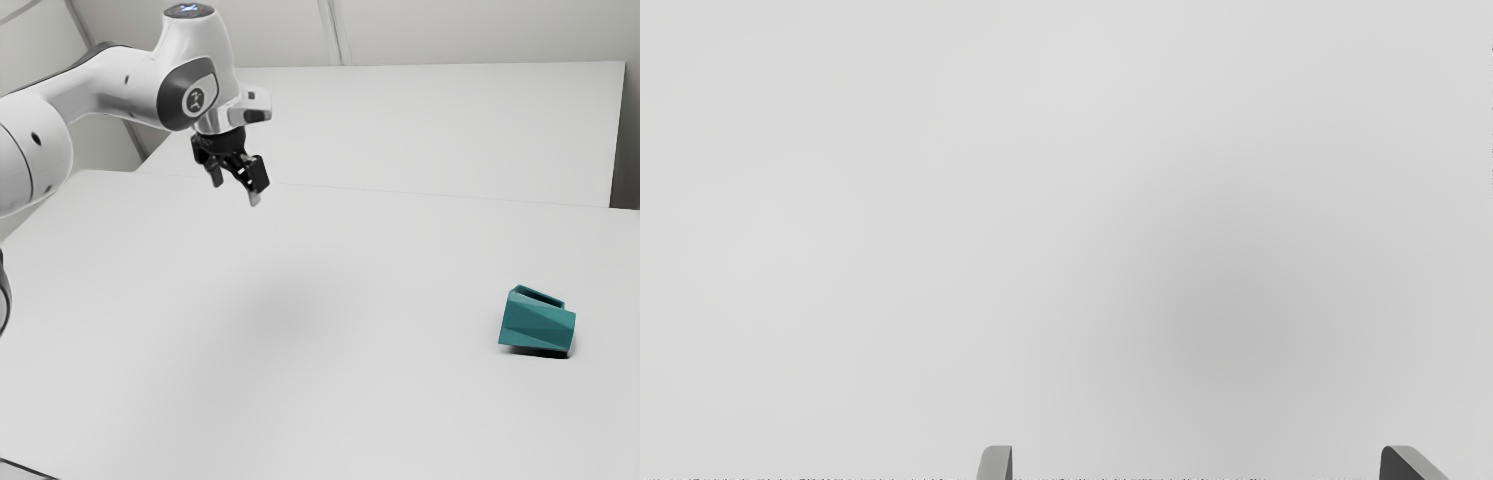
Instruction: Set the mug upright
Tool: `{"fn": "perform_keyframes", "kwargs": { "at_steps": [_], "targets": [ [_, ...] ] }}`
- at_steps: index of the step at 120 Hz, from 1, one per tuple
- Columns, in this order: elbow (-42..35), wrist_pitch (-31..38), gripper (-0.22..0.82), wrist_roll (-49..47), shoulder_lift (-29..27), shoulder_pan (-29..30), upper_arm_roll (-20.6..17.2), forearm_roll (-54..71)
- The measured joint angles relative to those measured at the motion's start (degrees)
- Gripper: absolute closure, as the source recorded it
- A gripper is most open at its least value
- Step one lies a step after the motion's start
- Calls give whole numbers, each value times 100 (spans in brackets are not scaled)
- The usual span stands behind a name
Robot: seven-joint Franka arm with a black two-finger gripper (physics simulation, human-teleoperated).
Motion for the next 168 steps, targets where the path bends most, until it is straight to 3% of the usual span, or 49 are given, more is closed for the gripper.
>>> {"fn": "perform_keyframes", "kwargs": {
  "at_steps": [17, 44, 77, 107, 144, 168],
  "targets": [
    [-56, 4, 0, -118, -73, -40, 8, -200],
    [-470, 668, 0, -342, 17, -604, -11, -1831],
    [-597, 1732, 0, -509, 890, -1334, -67, -4286],
    [-533, 2225, 0, -221, 1602, -1661, -67, -6157],
    [-449, 2523, 0, 137, 1858, -1913, -218, -6775],
    [159, 2639, 0, 290, 2312, -2033, -272, -6808]
  ]
}}
